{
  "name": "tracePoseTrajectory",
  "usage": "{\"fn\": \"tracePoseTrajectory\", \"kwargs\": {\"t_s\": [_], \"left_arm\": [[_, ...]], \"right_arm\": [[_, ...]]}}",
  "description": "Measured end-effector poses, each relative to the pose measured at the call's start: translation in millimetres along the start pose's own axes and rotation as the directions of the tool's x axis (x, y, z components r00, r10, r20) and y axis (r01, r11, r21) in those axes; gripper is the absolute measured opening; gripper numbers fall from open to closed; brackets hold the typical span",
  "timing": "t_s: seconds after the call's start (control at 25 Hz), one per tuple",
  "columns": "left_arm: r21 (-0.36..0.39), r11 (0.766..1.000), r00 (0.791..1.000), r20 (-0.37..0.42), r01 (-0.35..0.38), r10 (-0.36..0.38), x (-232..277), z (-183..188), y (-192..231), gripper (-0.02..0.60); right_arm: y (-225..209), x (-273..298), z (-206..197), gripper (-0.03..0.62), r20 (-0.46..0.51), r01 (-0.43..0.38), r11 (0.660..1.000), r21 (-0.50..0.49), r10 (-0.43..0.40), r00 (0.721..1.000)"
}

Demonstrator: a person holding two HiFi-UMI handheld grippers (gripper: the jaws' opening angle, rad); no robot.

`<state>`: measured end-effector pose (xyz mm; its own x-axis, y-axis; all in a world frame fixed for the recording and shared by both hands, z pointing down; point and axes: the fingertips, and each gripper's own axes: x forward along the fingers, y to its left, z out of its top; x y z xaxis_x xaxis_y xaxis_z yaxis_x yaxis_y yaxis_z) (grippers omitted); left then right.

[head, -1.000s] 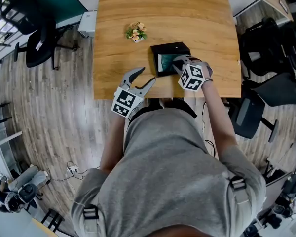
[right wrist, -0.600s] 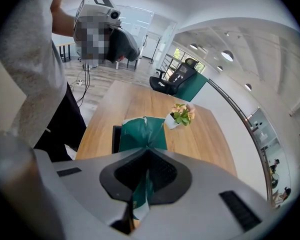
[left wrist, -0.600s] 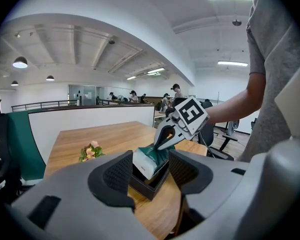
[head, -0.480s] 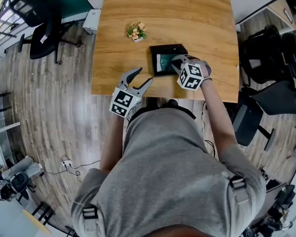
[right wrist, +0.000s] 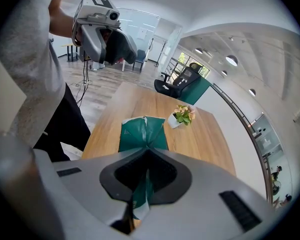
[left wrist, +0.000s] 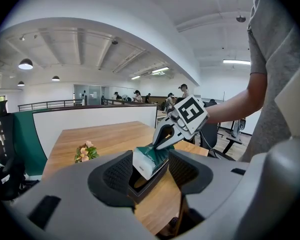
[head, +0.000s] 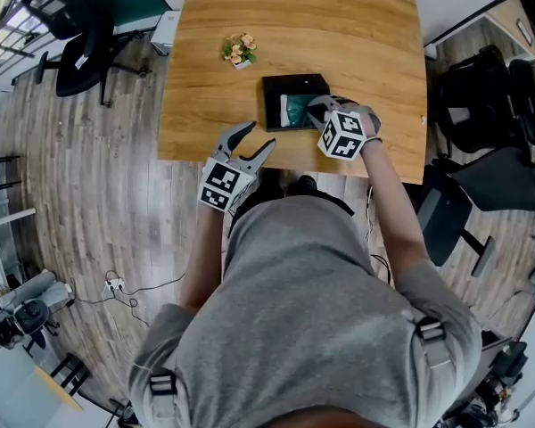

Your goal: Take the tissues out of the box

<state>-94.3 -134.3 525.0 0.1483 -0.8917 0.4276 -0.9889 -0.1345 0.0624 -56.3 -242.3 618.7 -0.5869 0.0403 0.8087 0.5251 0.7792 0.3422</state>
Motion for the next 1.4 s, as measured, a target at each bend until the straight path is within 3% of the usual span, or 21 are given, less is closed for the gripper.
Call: {"fn": "tracePoseTrajectory", "kwargs": {"t_s": [1.4], "left_arm": [[-0.019, 0.996, 0.996, -0.014, -0.091, 0.09, 8.9, -11.8, -109.6, 0.241]], "right_arm": [[62.4, -48.7, -66.7, 0.011, 0.041, -0.05, 0.998, -0.031, 0.051, 0.998]]}}
